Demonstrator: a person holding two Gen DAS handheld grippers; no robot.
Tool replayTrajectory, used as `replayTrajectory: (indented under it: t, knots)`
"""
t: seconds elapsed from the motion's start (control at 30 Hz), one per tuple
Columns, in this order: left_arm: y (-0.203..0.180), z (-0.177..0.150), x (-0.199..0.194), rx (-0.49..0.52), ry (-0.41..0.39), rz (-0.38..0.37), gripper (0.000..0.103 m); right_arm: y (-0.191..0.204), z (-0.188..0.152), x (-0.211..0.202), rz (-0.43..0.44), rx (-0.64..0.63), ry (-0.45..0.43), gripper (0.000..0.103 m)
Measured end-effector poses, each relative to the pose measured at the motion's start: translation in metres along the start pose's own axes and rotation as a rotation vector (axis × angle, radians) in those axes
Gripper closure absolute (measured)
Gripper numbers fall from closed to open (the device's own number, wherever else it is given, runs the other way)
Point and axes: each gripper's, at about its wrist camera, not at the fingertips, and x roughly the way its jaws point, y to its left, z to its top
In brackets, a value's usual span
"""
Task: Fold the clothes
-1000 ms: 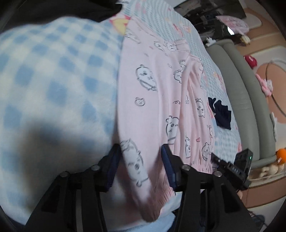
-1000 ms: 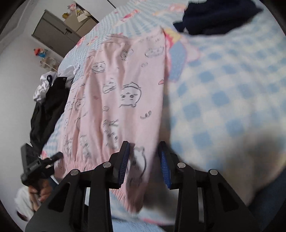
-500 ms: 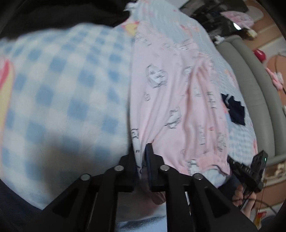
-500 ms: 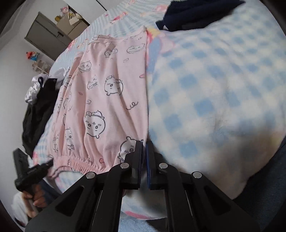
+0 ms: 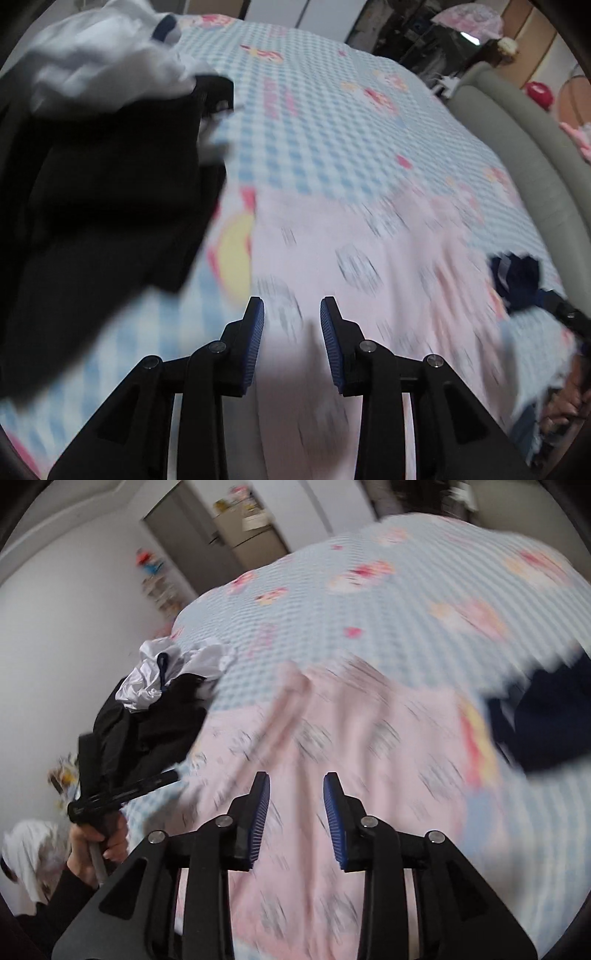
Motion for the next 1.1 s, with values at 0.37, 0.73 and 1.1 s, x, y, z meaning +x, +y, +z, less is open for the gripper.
replayTrajectory:
  t: [0.37, 0.73, 1.1]
  knots:
    - [0.017, 0.048, 0.070, -0.016, 0.018, 0.015, 0.098, 0.005, 0.093, 0.151, -0.107, -0.076, 0.154, 0.073]
    - [0.049, 0.039, 0.016, -0.016, -0.055, 0.150, 0.099, 0.015, 0.111, 0.164, -0.103, -0.078, 0.112, 0.069]
    - [0.082, 0.033, 0.024, -0.095, -0.015, 0.085, 0.092, 0.012, 0.106, 0.236, -0.054, -0.111, 0.332, 0.048]
